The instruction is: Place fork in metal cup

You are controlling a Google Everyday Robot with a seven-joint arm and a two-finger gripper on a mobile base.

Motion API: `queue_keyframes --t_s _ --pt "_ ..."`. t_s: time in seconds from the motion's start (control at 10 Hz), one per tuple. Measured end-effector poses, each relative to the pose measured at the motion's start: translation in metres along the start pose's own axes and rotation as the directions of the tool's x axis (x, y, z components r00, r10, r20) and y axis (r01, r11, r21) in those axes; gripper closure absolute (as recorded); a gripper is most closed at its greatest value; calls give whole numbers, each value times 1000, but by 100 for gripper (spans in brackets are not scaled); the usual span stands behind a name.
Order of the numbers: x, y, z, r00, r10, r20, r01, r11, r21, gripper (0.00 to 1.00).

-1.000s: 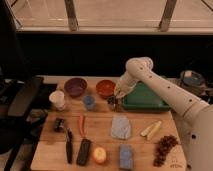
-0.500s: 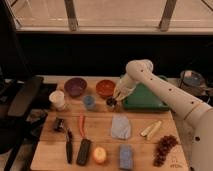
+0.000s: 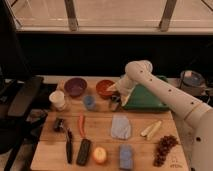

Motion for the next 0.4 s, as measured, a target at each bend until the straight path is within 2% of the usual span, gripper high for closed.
queue_keyframes --t_s 0.2,0.4 --pt "-3 -5 -19 999 4 -37 -3 1000 21 20" --pt "-4 -7 -20 999 1 -41 0 1000 22 20"
